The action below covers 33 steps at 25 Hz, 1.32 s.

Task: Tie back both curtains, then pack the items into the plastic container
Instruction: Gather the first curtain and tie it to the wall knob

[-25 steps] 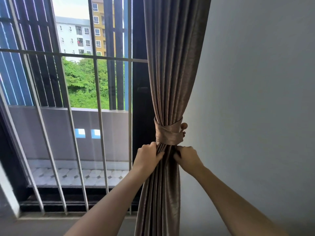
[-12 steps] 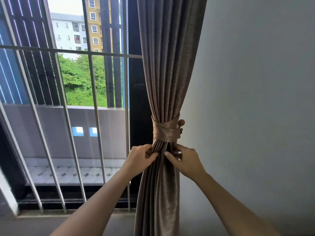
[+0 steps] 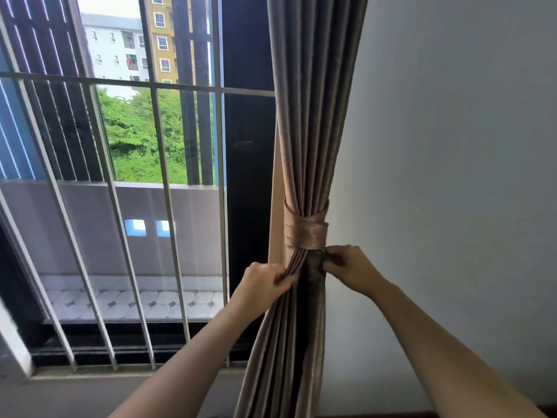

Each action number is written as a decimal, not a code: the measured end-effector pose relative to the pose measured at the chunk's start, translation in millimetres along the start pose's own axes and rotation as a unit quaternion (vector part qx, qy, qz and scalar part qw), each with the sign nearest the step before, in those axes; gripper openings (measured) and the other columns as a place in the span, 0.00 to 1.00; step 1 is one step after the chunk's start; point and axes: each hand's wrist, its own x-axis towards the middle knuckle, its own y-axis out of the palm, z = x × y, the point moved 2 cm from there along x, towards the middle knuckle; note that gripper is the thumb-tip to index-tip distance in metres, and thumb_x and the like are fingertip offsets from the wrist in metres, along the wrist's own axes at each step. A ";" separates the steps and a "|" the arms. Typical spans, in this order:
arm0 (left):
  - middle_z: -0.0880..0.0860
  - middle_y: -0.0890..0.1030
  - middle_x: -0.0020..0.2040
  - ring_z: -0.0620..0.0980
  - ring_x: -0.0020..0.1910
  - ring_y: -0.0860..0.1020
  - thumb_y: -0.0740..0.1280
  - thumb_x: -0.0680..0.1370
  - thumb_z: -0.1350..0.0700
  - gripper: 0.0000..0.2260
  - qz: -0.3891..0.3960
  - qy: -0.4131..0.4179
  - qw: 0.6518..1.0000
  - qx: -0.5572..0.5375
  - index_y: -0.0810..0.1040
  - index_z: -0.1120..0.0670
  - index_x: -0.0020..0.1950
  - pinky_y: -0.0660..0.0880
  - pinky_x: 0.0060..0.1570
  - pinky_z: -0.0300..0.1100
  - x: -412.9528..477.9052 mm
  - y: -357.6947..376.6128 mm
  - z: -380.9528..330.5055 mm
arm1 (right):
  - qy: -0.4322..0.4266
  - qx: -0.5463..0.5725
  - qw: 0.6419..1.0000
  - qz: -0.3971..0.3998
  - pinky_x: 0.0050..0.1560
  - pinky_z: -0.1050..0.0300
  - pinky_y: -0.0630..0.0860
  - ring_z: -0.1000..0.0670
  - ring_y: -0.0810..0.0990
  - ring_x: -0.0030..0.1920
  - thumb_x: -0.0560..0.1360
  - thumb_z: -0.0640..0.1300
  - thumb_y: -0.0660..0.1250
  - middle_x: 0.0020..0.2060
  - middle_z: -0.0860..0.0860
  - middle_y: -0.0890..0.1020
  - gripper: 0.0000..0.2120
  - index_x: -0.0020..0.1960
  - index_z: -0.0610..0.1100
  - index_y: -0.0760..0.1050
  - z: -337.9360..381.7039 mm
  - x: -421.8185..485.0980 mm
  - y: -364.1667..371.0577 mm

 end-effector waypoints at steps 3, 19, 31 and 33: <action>0.46 0.71 0.25 0.42 0.24 0.69 0.69 0.75 0.48 0.17 0.002 -0.005 1.000 0.009 0.69 0.50 0.29 0.66 0.27 0.30 4.4 5.5 -7.0 | -0.004 -0.017 0.998 -0.059 0.46 0.59 0.74 0.55 0.80 0.44 0.72 0.49 0.70 0.44 0.55 0.80 0.14 0.53 0.43 0.79 2.3 -6.9 7.7; 0.45 0.70 0.28 0.48 0.31 0.72 0.63 0.79 0.53 0.13 -0.011 -0.033 0.993 0.108 0.78 0.60 0.41 0.65 0.34 0.36 1.7 -11.8 -2.3 | -0.003 -0.044 0.991 -0.124 0.39 0.59 0.70 0.50 0.76 0.38 0.71 0.50 0.71 0.38 0.50 0.77 0.11 0.44 0.43 0.76 10.2 -23.3 43.9; 0.51 0.78 0.32 0.54 0.37 0.77 0.65 0.77 0.52 0.12 0.035 -0.040 0.990 0.133 0.79 0.60 0.41 0.74 0.42 0.45 3.0 -43.4 1.6 | 0.029 -0.013 0.983 -0.180 0.44 0.60 0.69 0.51 0.74 0.42 0.72 0.43 0.67 0.45 0.48 0.78 0.15 0.56 0.40 0.73 43.6 -15.0 41.8; 0.57 0.83 0.37 0.55 0.40 0.80 0.65 0.77 0.54 0.13 -0.028 -0.036 0.992 0.119 0.81 0.63 0.48 0.76 0.46 0.48 2.9 -63.5 0.9 | -0.012 0.008 0.973 -0.228 0.46 0.60 0.72 0.54 0.73 0.44 0.73 0.42 0.67 0.48 0.47 0.79 0.13 0.57 0.40 0.73 57.3 -18.7 39.3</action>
